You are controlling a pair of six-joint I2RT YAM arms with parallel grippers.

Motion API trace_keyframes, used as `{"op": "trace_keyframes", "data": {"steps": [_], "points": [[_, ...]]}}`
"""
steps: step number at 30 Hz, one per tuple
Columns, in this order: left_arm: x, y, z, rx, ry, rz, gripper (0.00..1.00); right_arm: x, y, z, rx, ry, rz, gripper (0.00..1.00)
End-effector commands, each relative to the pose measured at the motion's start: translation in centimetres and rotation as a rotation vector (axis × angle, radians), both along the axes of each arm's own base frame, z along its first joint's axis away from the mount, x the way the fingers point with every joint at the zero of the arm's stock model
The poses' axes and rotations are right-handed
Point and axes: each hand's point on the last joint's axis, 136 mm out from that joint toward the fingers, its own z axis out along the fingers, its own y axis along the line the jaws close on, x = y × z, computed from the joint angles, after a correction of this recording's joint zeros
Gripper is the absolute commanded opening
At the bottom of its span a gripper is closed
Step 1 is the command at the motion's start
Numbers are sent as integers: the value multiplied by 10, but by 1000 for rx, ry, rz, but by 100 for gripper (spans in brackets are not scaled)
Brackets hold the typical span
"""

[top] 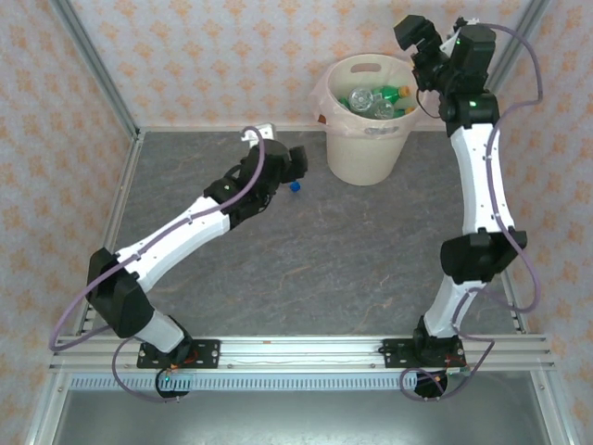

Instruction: Put the plastic bottles in the bin

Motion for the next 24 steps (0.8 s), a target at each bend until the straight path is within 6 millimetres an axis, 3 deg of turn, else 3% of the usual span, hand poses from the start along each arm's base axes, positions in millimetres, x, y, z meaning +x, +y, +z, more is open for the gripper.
{"op": "trace_keyframes", "data": {"steps": [1,11,17,24], "points": [[0,-5,-47,-109,141,5,89,-23,4,12,-70,-63,26,100],[34,-8,-122,-208,276,35,78,-70,12,10,-113,-126,74,100],[48,-20,-163,-201,350,37,72,-76,17,9,-141,-131,93,100],[66,-32,-191,-188,393,25,68,-84,17,8,-173,-134,94,100]]}}
